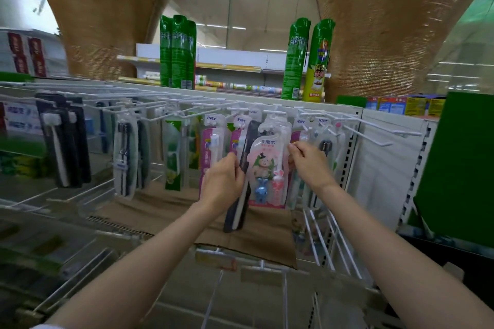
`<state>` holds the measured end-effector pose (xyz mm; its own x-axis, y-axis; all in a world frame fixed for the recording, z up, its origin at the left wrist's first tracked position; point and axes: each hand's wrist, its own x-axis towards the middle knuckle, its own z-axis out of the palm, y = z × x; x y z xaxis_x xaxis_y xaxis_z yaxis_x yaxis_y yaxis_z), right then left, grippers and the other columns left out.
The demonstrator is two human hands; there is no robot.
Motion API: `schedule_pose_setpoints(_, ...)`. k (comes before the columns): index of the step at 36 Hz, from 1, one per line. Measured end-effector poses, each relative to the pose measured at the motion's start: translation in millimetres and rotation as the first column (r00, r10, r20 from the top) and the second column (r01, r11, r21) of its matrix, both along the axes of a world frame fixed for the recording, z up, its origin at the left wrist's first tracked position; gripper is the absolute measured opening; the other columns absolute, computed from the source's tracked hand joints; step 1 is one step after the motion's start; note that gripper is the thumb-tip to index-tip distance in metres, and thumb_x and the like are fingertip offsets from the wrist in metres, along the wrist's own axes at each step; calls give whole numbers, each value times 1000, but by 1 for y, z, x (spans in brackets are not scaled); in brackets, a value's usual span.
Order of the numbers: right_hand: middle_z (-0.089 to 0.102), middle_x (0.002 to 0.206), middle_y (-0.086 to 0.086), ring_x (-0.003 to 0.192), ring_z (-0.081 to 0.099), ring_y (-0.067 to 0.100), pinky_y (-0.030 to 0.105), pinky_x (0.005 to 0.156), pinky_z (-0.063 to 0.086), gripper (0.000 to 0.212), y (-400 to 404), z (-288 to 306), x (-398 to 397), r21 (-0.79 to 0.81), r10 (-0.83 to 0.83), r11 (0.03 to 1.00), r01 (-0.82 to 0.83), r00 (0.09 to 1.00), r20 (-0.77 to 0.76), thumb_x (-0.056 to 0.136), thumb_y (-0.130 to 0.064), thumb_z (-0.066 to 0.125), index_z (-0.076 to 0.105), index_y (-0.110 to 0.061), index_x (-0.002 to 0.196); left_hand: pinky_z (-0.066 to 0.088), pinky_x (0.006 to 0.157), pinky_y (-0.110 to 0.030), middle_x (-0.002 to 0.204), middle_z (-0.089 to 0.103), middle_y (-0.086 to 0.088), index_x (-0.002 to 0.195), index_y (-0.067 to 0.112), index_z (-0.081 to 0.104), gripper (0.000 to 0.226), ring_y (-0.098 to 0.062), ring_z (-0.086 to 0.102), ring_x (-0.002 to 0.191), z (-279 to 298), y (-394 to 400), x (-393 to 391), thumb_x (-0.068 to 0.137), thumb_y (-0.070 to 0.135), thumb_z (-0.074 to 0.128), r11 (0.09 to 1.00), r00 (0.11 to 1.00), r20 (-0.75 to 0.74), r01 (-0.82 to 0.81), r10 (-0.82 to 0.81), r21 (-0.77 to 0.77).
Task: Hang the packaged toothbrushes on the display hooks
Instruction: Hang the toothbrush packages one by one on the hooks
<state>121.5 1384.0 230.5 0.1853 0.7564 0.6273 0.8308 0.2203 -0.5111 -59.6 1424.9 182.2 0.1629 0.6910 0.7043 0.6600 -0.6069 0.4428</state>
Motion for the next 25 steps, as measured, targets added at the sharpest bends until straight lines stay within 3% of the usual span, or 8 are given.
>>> schedule_pose_setpoints(2, 49, 66, -3, 63, 45, 11, 22, 54, 32, 33, 3, -2, -1, 22, -18, 1000, 19, 1000, -17, 101, -27, 38, 50, -17, 72, 44, 68, -35, 77, 52, 0, 83, 15, 44, 11, -24, 55, 72, -11, -2, -7, 93, 18, 45, 999, 998, -61, -23, 22, -30)
schedule_pose_setpoints(6, 58, 74, 10, 69, 53, 23, 35, 62, 41, 36, 8, -7, -6, 89, -79, 993, 83, 996, -48, 101, -26, 38, 60, -3, 84, 42, 68, -32, 78, 51, 3, 84, 18, 43, 11, -19, 53, 72, -16, -5, -21, 95, 18, 42, 997, 996, -78, -55, 52, -46)
schedule_pose_setpoints(9, 50, 67, 9, 63, 46, 23, 35, 61, 34, 35, 11, -6, -7, 141, -110, 982, 123, 989, -94, 100, -21, 38, 52, -6, 72, 35, 64, -30, 80, 50, 2, 85, 19, 39, 10, -22, 55, 74, -13, -6, -29, 95, 19, 41, 997, 986, -149, -79, 76, -10)
schedule_pose_setpoints(12, 50, 69, 11, 64, 46, 25, 32, 58, 28, 32, 15, -3, -5, 175, -196, 965, 197, 980, -25, 101, -20, 36, 53, -5, 78, 38, 64, -33, 84, 54, -2, 84, 19, 37, 10, -30, 58, 78, -12, -4, -39, 94, 19, 40, 998, 987, -151, -65, 61, -19)
schedule_pose_setpoints(16, 50, 69, 8, 64, 49, 25, 32, 55, 30, 35, 21, -11, -9, 137, -265, 957, 255, 962, 65, 102, -27, 32, 51, -9, 79, 36, 64, -32, 82, 50, 2, 84, 19, 40, 11, -24, 54, 75, -12, -1, -47, 94, 17, 41, 999, 993, -122, -2, -3, -42)
schedule_pose_setpoints(20, 54, 74, 8, 69, 52, 27, 34, 59, 34, 30, 29, -22, -19, 83, -246, 966, 247, 969, -22, 101, -31, 35, 49, -9, 85, 41, 68, -32, 82, 53, 3, 85, 20, 42, 10, -21, 54, 79, -11, 6, -53, 94, 19, 43, 995, 993, -91, 64, -72, -81)
schedule_pose_setpoints(22, 55, 78, 8, 70, 52, 25, 35, 62, 39, 25, 27, -28, -25, 135, -236, 960, 246, 968, -88, 98, -32, 43, 48, -10, 90, 43, 70, -35, 80, 53, 3, 84, 21, 42, 11, -22, 54, 79, -10, 10, -57, 94, 19, 44, 989, 992, -65, 104, -112, -105)
schedule_pose_setpoints(25, 46, 64, 2, 57, 44, 18, 28, 53, 33, 27, 19, -40, -41, 239, -167, 949, 205, 971, -168, 97, -31, 49, 45, -10, 80, 46, 69, -37, 75, 53, 4, 81, 22, 41, 14, -22, 55, 76, -10, 16, -66, 94, 17, 46, 966, 977, -20, 208, -213, -152)
